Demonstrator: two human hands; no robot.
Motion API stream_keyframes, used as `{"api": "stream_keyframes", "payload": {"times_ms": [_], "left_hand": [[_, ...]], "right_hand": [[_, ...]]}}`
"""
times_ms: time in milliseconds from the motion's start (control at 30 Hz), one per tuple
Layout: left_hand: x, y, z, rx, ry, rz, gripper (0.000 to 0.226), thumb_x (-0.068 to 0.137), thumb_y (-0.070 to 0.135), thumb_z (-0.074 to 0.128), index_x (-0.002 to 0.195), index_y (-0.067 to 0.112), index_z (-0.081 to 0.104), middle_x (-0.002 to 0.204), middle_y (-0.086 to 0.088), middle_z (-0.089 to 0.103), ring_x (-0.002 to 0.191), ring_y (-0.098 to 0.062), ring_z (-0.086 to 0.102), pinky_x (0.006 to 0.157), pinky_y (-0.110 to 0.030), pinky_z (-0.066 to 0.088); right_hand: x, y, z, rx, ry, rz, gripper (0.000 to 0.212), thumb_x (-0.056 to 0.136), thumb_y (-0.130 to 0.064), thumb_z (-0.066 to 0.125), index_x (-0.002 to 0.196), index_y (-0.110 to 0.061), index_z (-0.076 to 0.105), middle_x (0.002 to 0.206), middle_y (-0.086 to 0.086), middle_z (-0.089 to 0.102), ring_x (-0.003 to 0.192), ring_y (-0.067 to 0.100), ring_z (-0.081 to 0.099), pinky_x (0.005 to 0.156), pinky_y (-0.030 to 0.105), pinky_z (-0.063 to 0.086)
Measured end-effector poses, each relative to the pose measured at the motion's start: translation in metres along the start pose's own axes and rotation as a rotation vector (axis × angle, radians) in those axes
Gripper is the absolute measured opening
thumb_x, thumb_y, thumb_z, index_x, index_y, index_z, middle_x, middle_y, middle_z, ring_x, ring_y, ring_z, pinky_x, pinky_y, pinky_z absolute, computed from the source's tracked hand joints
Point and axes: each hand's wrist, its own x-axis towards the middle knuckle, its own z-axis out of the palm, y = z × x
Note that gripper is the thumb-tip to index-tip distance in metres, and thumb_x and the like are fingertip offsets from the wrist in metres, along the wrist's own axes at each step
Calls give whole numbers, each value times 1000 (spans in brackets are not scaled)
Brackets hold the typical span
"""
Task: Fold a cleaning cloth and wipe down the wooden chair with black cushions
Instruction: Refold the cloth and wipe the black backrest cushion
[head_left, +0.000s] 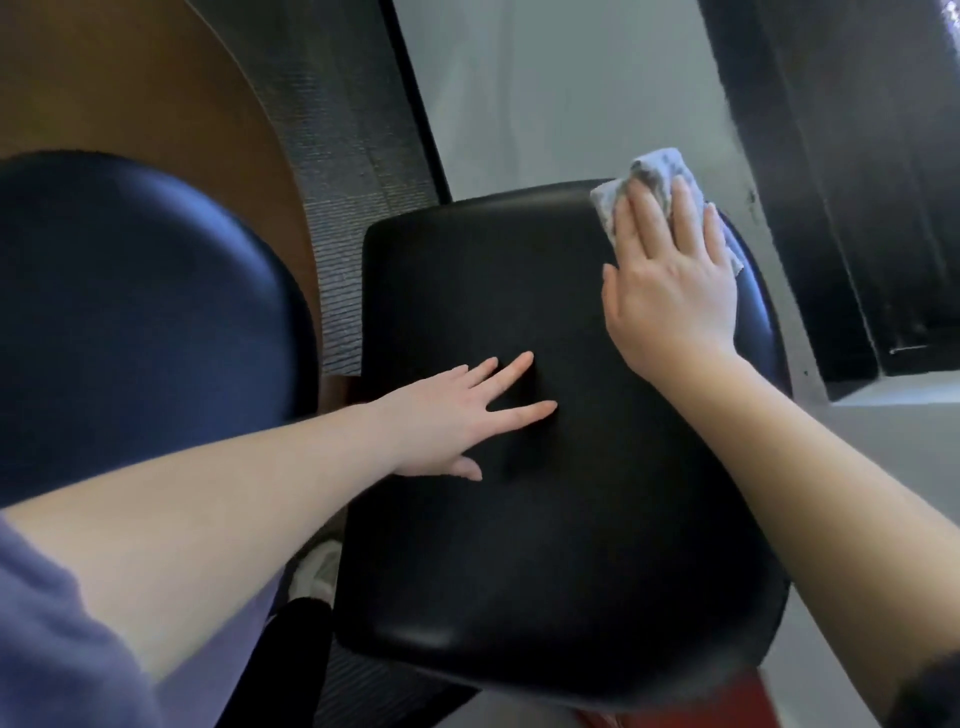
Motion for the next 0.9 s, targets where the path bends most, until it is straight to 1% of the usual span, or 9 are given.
{"api": "stream_keyframes", "payload": {"times_ms": [100,167,233,300,400,500,633,767,900], "left_hand": [[2,11,-17,-218,40,-101,95,92,45,61,151,44,-13,161,-3,-24,150,-29,14,118,-39,29],[4,18,-27,-430,87,-188,92,92,41,63,152,46,-6,162,5,-20,144,-24,31,109,-34,41],[7,23,-38,-534,142,-224,90,92,39,65,153,44,0,163,10,-14,138,-22,41,105,-34,44],[13,25,-48,-563,206,-220,85,92,37,64,155,40,7,164,11,-7,143,-19,33,110,-35,40],[25,31,-64,-579,314,-210,73,94,33,61,155,31,21,162,8,14,143,-15,31,113,-35,35],[40,44,-76,-684,416,-214,61,93,30,62,148,26,36,141,8,42,119,-12,52,101,-32,44],[60,62,-90,-901,491,-324,40,94,29,60,133,22,53,111,9,54,88,-6,57,84,-21,44],[72,70,-102,-1072,474,-445,23,95,38,56,111,22,58,96,8,63,86,-10,63,77,-24,49],[78,79,-109,-1099,396,-464,37,85,59,62,97,24,59,91,7,69,82,-10,67,71,-26,53]], "right_hand": [[-26,15,-6,115,46,81,56,100,-20,40,151,-3,27,159,13,24,147,39,15,120,51,12],[-45,21,-10,214,73,136,55,97,-17,40,149,-4,32,158,13,28,146,40,19,120,53,16],[-62,26,-13,315,78,167,54,95,-16,39,148,-6,36,157,11,30,146,38,20,119,53,20],[-74,30,-20,480,73,220,52,95,-16,38,147,-10,41,157,5,31,147,32,19,119,49,21],[-86,37,-32,842,58,383,49,93,-13,36,138,-17,54,153,-7,37,148,17,22,121,32,19],[-95,46,-40,1043,69,492,45,91,-11,36,126,-15,64,144,-10,48,141,5,34,119,28,25],[-102,60,-41,1195,66,564,52,87,-15,35,129,-28,62,135,-12,57,130,-1,45,114,34,34],[-103,66,-42,1292,83,623,53,86,-9,36,122,-32,66,125,-15,65,125,2,53,110,37,39],[-97,65,-47,1370,129,708,47,90,3,43,117,-23,70,121,-12,68,117,0,58,105,32,46]]}}
